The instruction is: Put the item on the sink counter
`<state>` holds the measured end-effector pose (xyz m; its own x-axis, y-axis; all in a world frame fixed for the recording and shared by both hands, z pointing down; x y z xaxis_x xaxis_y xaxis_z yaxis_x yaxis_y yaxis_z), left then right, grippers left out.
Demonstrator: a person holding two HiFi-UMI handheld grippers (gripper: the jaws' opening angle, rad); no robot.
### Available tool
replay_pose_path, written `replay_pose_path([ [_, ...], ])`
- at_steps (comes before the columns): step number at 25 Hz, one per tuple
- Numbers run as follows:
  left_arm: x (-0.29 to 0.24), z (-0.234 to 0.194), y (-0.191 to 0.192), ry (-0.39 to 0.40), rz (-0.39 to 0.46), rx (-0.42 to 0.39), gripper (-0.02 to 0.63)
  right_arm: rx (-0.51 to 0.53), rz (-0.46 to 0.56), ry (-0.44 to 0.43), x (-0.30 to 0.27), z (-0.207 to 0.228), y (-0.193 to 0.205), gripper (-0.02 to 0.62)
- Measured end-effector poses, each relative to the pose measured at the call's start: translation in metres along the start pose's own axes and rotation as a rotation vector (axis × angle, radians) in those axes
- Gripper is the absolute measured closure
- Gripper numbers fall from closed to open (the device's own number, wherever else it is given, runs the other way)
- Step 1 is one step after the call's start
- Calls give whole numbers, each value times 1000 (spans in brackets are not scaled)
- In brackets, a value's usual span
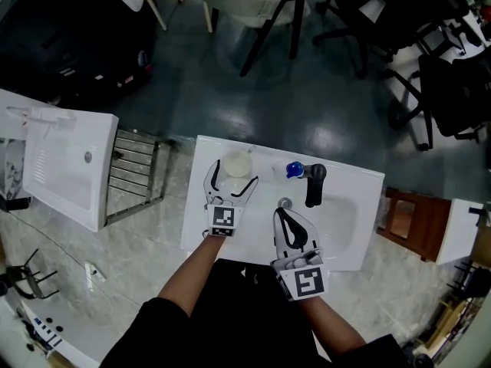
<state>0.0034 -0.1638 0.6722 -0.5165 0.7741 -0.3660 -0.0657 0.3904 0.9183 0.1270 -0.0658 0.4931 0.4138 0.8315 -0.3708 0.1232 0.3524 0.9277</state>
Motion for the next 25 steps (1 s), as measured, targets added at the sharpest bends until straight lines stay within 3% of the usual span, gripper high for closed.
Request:
replay_pose_path([
  [16,100,23,-13,-6,19,62,124,-8,79,40,50,-59,-8,563],
  [21,138,26,-30,-42,30,72,126,-13,100,62,73,-75,-12,563],
  [25,167,33,-47,-27,45,87,126,3,130,76,82,-86,-19,563],
])
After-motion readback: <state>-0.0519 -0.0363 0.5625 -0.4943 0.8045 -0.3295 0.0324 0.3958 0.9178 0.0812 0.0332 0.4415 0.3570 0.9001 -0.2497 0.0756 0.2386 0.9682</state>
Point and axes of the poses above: the fingertips, and each gripper's own axes: x backward along the fingers, z to its right, y out of its underside, the point moved 6 cm from there along x, backward along the fingers, and after that the axes turned 7 degrees about x, right-handed, at the moved point
